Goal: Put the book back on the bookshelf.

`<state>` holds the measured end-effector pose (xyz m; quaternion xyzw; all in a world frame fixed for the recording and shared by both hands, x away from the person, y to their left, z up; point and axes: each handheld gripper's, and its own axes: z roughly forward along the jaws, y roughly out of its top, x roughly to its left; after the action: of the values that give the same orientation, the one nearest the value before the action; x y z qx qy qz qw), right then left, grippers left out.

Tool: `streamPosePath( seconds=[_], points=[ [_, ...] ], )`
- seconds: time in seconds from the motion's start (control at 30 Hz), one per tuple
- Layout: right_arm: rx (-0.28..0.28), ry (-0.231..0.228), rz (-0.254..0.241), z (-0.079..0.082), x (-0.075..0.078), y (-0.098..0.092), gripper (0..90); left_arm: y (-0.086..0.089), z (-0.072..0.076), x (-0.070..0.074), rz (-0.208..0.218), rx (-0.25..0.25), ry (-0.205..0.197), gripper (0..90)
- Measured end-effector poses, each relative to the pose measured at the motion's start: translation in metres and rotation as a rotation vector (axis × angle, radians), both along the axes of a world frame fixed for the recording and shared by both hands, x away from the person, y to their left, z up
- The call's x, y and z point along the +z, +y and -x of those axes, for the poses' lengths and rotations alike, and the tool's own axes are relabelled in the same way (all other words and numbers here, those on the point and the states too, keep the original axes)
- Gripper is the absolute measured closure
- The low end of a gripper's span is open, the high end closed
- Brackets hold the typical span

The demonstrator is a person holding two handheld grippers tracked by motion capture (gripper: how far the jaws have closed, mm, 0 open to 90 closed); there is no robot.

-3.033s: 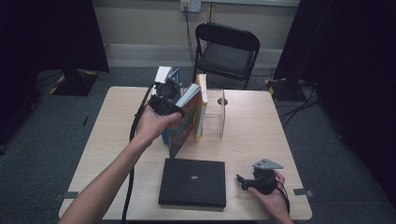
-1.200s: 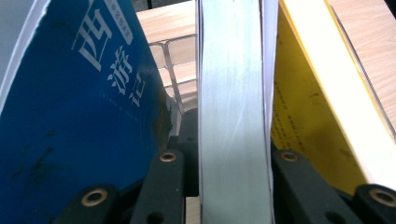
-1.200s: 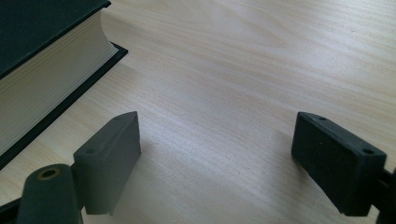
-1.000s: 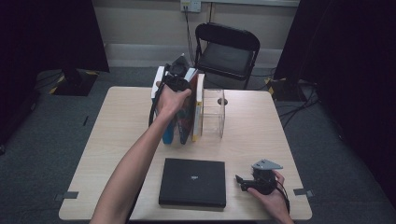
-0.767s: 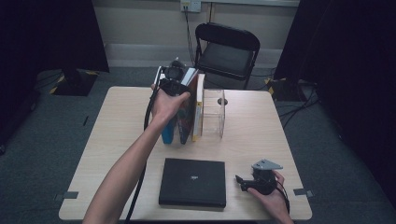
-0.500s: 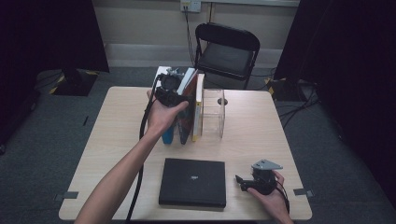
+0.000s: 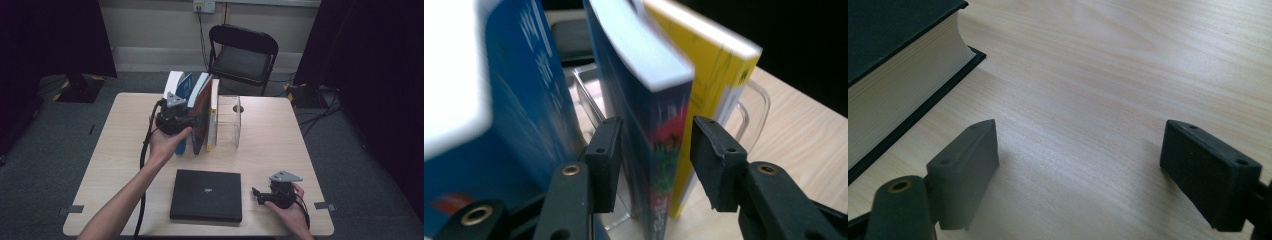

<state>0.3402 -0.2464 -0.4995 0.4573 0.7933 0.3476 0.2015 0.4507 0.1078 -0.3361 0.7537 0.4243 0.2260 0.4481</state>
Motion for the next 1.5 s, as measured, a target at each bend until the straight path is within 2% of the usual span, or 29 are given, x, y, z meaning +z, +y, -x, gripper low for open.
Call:
streamPosePath(
  seconds=[0.07, 0.1, 0.17, 0.2, 0.23, 0.4, 0.43, 0.57, 0.67, 0.73, 0.8, 0.87, 0.9, 0.97, 1.0, 1.13, 1.2, 1.23, 1.3, 1.37, 1.43, 1.5],
  points=[
    [0.000, 0.000, 0.000, 0.000, 0.000, 0.000, 15.4, -0.002, -0.002, -0.006, -0.004, 0.014, -0.005, 57.6],
    [0.000, -0.001, 0.000, 0.000, 0.000, 0.000, 15.4, -0.004, -0.003, -0.009, -0.005, 0.031, -0.012, 62.0],
    [0.000, 0.000, 0.000, 0.000, 0.000, 0.000, 15.4, -0.003, -0.005, -0.011, 0.048, 0.044, 0.000, 66.1],
    [0.000, 0.000, 0.000, 0.000, 0.000, 0.000, 15.4, -0.004, -0.005, -0.010, 0.050, 0.070, -0.004, 67.7],
    [0.001, -0.001, 0.000, 0.000, 0.000, 0.000, 15.4, -0.004, -0.005, -0.009, 0.041, 0.071, -0.003, 69.2],
    [0.003, -0.001, 0.000, -0.001, 0.000, 0.000, 15.4, -0.007, -0.004, -0.009, 0.056, 0.089, -0.005, 71.4],
    [0.003, -0.001, 0.000, -0.001, 0.000, 0.000, 15.4, -0.007, -0.003, -0.011, 0.074, 0.093, -0.009, 71.2],
    [0.002, -0.001, 0.000, -0.001, 0.000, 0.000, 15.5, -0.003, -0.002, -0.016, 0.122, 0.057, -0.013, 65.8],
    [0.003, -0.001, 0.000, -0.001, 0.000, 0.000, 15.4, 0.000, 0.000, -0.018, 0.121, 0.049, -0.013, 53.9],
    [0.002, 0.000, 0.000, -0.001, 0.000, 0.000, 15.4, 0.002, 0.003, -0.020, 0.128, 0.024, -0.016, 51.2],
    [0.001, 0.000, 0.000, -0.001, 0.000, 0.001, 15.4, 0.004, 0.007, -0.022, 0.115, 0.026, -0.031, 48.6],
    [0.000, 0.000, 0.000, -0.001, 0.000, 0.001, 15.4, 0.008, 0.010, -0.026, 0.126, 0.011, -0.029, 48.3],
    [-0.001, 0.000, 0.001, -0.001, 0.000, 0.001, 15.4, 0.009, 0.009, -0.027, 0.135, 0.009, -0.029, 49.5],
    [-0.001, -0.001, 0.000, -0.002, 0.000, 0.001, 15.4, 0.010, 0.006, -0.028, 0.144, -0.006, -0.019, 58.3],
    [-0.002, -0.001, 0.000, -0.002, 0.000, 0.001, 15.4, 0.010, 0.005, -0.030, 0.134, -0.013, -0.015, 60.3],
    [-0.002, -0.001, 0.000, -0.002, 0.000, 0.002, 15.4, 0.006, 0.002, -0.037, 0.115, -0.009, -0.010, 60.0],
    [-0.002, -0.001, 0.000, -0.002, 0.000, 0.002, 15.4, 0.003, 0.001, -0.042, 0.100, 0.011, 0.010, 61.4],
    [-0.002, -0.001, 0.000, -0.002, 0.000, 0.002, 15.4, 0.003, 0.001, -0.044, 0.103, 0.019, 0.012, 66.6],
    [-0.002, -0.001, 0.000, -0.002, 0.000, 0.002, 15.4, 0.004, 0.001, -0.045, 0.129, 0.018, 0.015, 67.9],
    [-0.002, -0.001, 0.000, -0.002, 0.000, 0.002, 15.4, 0.002, 0.002, -0.044, 0.120, 0.030, 0.015, 69.1],
    [-0.002, -0.001, 0.000, -0.002, 0.000, 0.002, 15.4, 0.003, 0.001, -0.044, 0.145, 0.030, 0.030, 69.6],
    [-0.002, -0.001, 0.000, -0.002, 0.000, 0.002, 15.4, 0.003, 0.002, -0.044, 0.149, 0.040, 0.027, 70.2]
  ],
)
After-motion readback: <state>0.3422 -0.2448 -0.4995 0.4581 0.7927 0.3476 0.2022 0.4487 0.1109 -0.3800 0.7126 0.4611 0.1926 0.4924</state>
